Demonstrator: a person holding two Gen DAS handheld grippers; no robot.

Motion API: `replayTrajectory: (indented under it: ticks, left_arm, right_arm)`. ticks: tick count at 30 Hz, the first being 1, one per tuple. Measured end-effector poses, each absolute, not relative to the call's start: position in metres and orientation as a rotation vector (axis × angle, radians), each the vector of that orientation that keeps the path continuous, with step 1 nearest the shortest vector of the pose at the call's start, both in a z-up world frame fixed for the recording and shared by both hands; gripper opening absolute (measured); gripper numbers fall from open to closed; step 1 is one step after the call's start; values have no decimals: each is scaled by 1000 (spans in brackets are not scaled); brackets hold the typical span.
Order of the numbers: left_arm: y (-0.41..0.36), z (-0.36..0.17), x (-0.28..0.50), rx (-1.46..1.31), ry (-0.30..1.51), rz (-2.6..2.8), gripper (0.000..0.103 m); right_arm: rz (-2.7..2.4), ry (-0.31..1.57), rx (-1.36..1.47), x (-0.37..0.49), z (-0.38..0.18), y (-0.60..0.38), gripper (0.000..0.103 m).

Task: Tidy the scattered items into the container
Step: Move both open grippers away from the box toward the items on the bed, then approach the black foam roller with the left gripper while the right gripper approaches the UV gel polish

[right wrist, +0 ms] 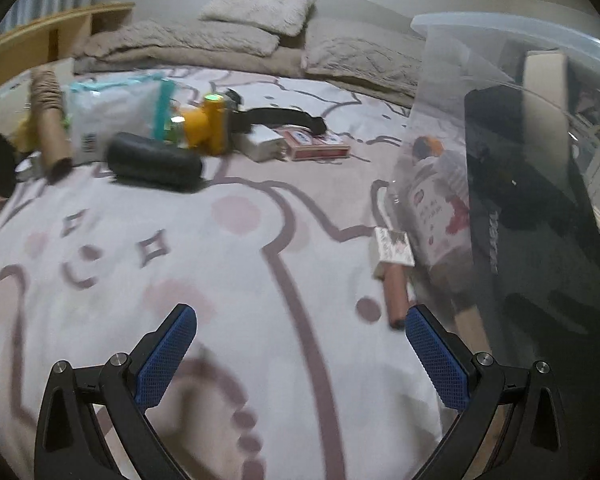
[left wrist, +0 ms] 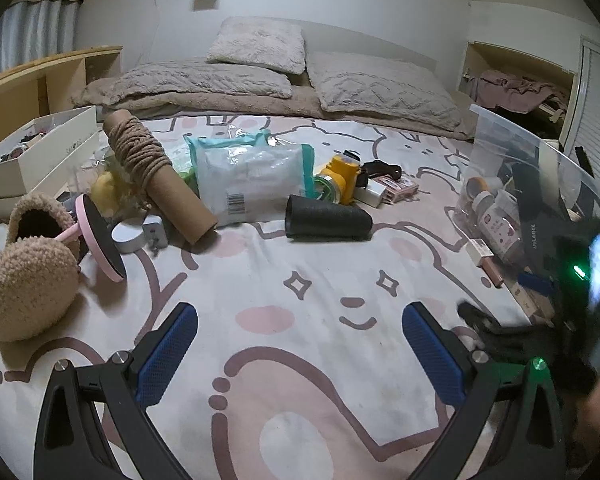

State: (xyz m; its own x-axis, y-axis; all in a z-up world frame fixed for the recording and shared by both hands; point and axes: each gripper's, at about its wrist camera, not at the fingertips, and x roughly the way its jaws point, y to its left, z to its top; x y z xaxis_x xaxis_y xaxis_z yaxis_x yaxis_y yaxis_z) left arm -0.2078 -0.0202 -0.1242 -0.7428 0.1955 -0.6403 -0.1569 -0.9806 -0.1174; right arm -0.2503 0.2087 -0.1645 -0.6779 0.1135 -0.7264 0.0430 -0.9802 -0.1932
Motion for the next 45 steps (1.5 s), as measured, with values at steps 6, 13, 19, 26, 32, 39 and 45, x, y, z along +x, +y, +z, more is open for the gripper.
replayTrajectory:
  ticks: [6, 13, 19, 26, 32, 39, 45]
  left_arm:
    - [-15, -127, -209, -1040, -86, 2748, 103]
    - [-7, -127, -207, -1035, -111, 2716, 103]
    - [-3, -129, -205, -1041, -116, 2703, 103]
    - [-1, -129, -205, -1041, -120, 2693, 103]
    - [-2, -128, -203, -1029, -124, 2694, 103]
    - [-6, -126, -201, -1020, -133, 2693, 103]
    - [-11, -126, -200, -1018, -138, 2708, 103]
  right_arm:
    - [2780, -164, -1347, -273, -176, 221, 103]
    - [2721, -144, -1371, -279, -187, 221, 103]
    - [2639, -170, -1324, -283, -187, 221, 103]
    - [2577, -193, -1248, -276, -183, 223, 103]
    - [2508, -67, -1265, -283, -181, 232, 103]
    - [2461, 46, -1286, -295, -190, 241, 103]
    - [2510, 114, -1334, -306, -196, 244, 103]
